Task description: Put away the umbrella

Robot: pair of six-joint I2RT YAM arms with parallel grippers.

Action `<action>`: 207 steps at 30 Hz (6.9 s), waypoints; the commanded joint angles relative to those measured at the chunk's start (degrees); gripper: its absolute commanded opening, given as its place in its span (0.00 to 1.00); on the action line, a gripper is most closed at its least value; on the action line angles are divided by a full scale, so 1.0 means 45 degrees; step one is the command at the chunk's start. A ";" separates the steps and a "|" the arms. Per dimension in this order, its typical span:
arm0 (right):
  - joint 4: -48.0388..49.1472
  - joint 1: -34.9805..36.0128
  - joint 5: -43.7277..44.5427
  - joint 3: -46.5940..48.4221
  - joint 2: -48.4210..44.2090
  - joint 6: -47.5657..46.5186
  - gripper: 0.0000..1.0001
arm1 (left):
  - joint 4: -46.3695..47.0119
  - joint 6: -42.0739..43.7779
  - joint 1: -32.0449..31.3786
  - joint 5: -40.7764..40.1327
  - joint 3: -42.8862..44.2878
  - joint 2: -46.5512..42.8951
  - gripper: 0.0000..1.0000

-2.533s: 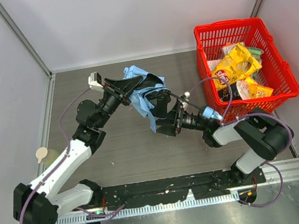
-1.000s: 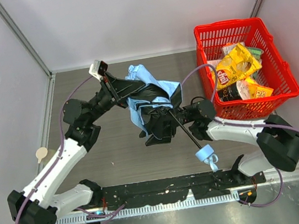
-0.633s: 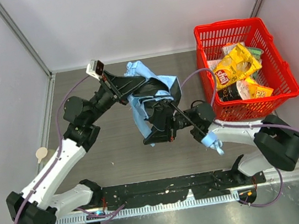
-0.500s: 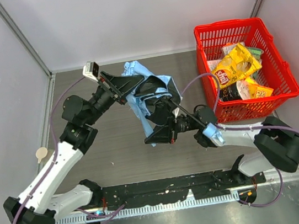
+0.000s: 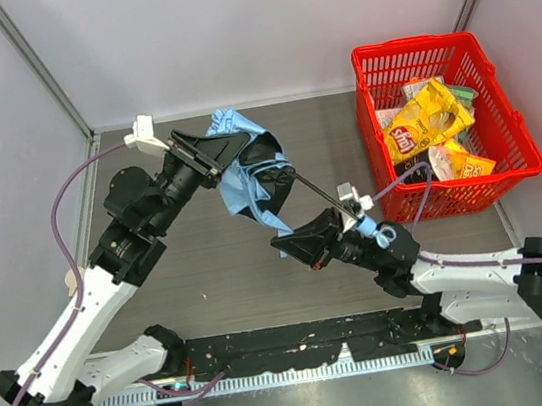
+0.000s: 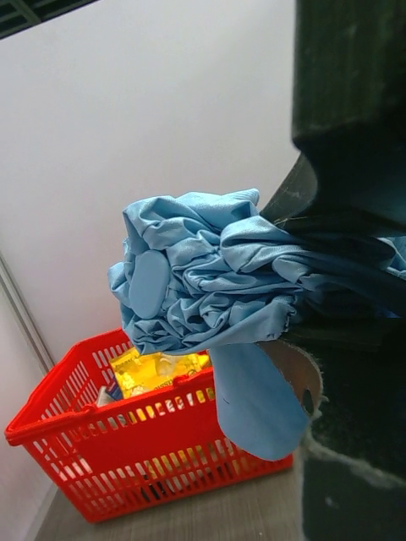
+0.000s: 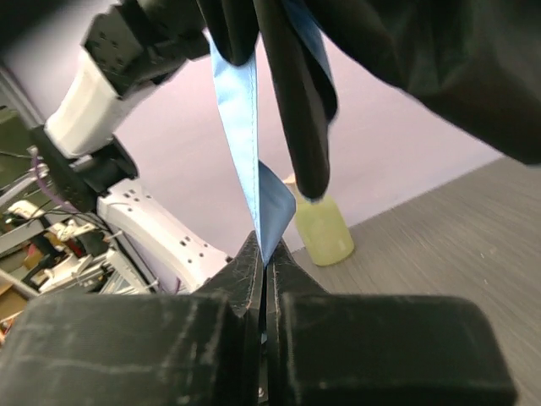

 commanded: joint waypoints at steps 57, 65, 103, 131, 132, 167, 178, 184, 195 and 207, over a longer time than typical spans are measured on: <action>-1.9689 -0.1960 0.5724 0.4752 -0.1790 0.6769 0.21 | 0.7741 0.3991 0.0046 -0.3587 -0.4074 -0.3451 0.00; -2.0959 -0.2508 0.4926 0.6098 -0.1187 0.8296 0.01 | 0.6997 0.5592 0.0066 -0.4408 -0.4543 -0.4174 0.00; -1.4575 -0.1454 -0.3904 0.8442 0.1214 -0.4905 0.82 | 0.4926 0.0361 -0.0247 -0.6500 -0.5422 -0.3784 0.00; -0.4604 0.0793 -0.1969 0.6743 0.2818 0.7779 0.01 | 0.7270 -0.0208 -0.0266 -0.8355 -0.5618 -0.2534 0.00; -0.4457 0.0793 -0.1952 0.6919 0.2857 0.8292 0.01 | 0.7445 0.0044 -0.0285 -0.8296 -0.5676 -0.2592 0.00; -0.1954 -0.0025 0.3028 0.2528 0.0573 1.1830 0.01 | 1.0653 -0.0048 -0.0168 -0.9333 -0.6028 -0.0814 0.00; -0.9505 -0.1863 0.2325 0.3987 -0.0560 0.7503 0.01 | 0.6826 -0.0519 -0.0169 -0.7398 -0.5345 -0.2416 0.00; -1.4218 -0.1903 0.1704 0.6119 0.0453 0.4432 0.01 | 0.7152 -0.0540 -0.0168 -0.7202 -0.5871 -0.2788 0.00; -1.5945 -0.1844 -0.0189 0.6395 0.1705 0.2181 0.01 | 0.6839 -0.0556 -0.0188 -0.6947 -0.5343 -0.2866 0.00; -0.3670 0.1007 0.2493 0.3447 0.2818 0.1700 0.01 | 1.0045 -0.4714 -0.0188 -0.6617 -0.6243 -0.1090 0.00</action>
